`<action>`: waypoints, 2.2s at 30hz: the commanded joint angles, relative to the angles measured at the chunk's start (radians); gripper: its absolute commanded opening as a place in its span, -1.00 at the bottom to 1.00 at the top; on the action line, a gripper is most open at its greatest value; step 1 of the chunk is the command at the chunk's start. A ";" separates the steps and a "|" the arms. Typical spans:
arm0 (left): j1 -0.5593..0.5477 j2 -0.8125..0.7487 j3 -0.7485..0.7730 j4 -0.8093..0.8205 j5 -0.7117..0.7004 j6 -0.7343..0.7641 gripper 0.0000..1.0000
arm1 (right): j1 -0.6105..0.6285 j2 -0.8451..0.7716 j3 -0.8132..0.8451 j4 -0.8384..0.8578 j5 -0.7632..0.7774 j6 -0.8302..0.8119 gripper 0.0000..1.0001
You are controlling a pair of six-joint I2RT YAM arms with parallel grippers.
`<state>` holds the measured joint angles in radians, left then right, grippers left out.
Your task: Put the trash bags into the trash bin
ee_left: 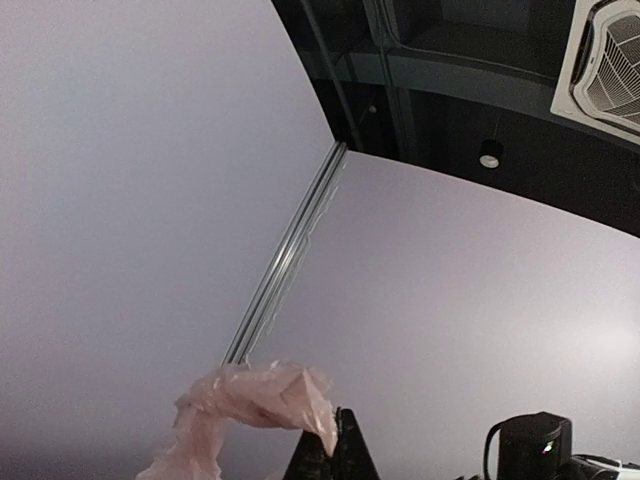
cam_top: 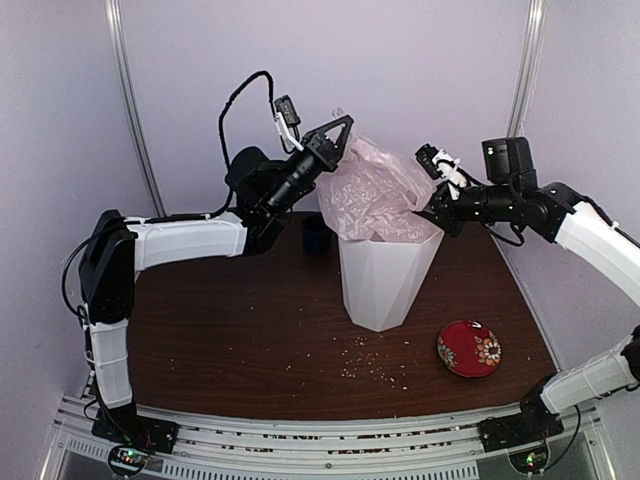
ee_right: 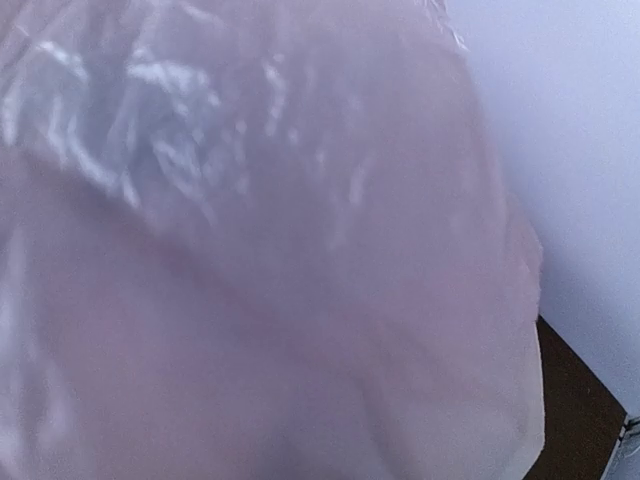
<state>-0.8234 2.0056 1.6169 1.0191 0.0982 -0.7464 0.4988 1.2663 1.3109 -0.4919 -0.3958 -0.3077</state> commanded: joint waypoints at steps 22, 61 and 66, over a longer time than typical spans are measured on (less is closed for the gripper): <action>-0.001 0.262 0.345 0.024 0.063 -0.099 -1.00 | -0.030 -0.125 0.244 -0.364 -0.018 -0.067 0.53; -0.030 0.296 0.561 -0.195 0.115 -0.009 -1.00 | 0.251 0.190 0.652 -0.278 0.446 0.008 0.44; -0.028 0.485 0.960 -0.345 0.086 -0.008 -1.00 | 0.127 0.189 0.653 -0.268 0.342 0.057 0.18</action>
<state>-0.8490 2.4153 2.4062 0.7757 0.1902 -0.7765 0.7063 1.4620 1.9633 -0.7593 0.0078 -0.2981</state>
